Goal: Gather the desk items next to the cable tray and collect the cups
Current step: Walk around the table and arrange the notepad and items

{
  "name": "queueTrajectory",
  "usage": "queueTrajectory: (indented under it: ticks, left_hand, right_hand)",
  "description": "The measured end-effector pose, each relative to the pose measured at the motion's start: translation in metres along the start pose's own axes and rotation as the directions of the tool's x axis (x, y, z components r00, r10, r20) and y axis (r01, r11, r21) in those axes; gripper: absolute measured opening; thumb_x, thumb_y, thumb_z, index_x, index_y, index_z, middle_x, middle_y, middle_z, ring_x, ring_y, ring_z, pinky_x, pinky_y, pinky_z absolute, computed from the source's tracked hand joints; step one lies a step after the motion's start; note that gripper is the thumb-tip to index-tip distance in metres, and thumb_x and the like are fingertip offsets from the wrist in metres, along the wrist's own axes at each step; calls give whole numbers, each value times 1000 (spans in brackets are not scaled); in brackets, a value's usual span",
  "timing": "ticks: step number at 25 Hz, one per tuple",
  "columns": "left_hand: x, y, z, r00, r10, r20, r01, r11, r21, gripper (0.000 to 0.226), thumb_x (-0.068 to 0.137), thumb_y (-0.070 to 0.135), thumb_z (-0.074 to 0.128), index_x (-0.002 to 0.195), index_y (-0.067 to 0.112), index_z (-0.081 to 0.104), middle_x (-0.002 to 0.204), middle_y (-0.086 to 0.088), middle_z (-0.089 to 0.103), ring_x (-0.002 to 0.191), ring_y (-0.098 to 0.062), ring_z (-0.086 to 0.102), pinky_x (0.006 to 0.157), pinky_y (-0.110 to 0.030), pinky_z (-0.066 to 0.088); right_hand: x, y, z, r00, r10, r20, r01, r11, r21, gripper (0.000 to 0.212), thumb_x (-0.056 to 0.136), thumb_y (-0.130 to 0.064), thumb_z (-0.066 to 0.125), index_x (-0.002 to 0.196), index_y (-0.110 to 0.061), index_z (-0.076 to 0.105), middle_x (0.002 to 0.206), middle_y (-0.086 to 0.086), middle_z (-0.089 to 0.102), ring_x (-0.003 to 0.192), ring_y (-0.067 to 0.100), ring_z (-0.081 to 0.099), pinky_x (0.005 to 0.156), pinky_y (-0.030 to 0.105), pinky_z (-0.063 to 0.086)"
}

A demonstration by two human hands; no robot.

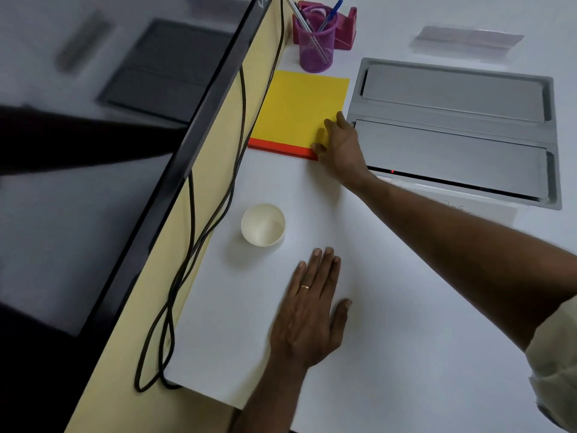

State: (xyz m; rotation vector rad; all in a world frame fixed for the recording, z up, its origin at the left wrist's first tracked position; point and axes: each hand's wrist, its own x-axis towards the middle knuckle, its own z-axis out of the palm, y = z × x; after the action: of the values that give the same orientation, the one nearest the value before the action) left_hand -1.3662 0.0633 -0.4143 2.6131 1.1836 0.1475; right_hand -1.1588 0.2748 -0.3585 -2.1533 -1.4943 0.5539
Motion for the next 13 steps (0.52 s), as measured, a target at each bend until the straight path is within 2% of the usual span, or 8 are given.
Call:
queueTrajectory:
  ticks: [2,4,8,13]
  left_hand:
    - [-1,-1,0,1000,11,2,-11,1000,-1,72,105,52,33,163,17,7,172,2,2,159,-16,1,128,-42,20]
    - [-1,-2,1,1000,24,-3,-24,1000,-4,71,106,51,32,163,17,8,172,2,3,159,-17,2,128,-43,21]
    - [0,-4,0,999,52,-18,-51,999,19,71,105,48,35,163,16,10,172,1,5,159,-17,4,126,-45,24]
    - [-1,-5,-1,997,72,-2,-72,992,103,70,106,47,32,163,13,10,172,-3,7,160,-20,5,126,-47,25]
  right_hand:
    - [-15,4,-7,996,-87,1,87,995,-51,58,99,-23,57,149,-3,35,164,21,14,151,41,14,123,46,23]
    - [-33,10,-18,989,-149,-1,148,982,-114,60,102,-26,52,152,-4,29,165,19,9,153,40,6,125,46,18]
    - [-84,30,-52,976,-218,6,215,955,-202,62,103,-31,48,155,-4,24,166,17,9,154,36,3,126,45,16]
    - [-167,86,-111,982,-188,28,188,937,-293,65,104,-38,45,155,-4,23,166,16,10,154,35,5,125,47,18]
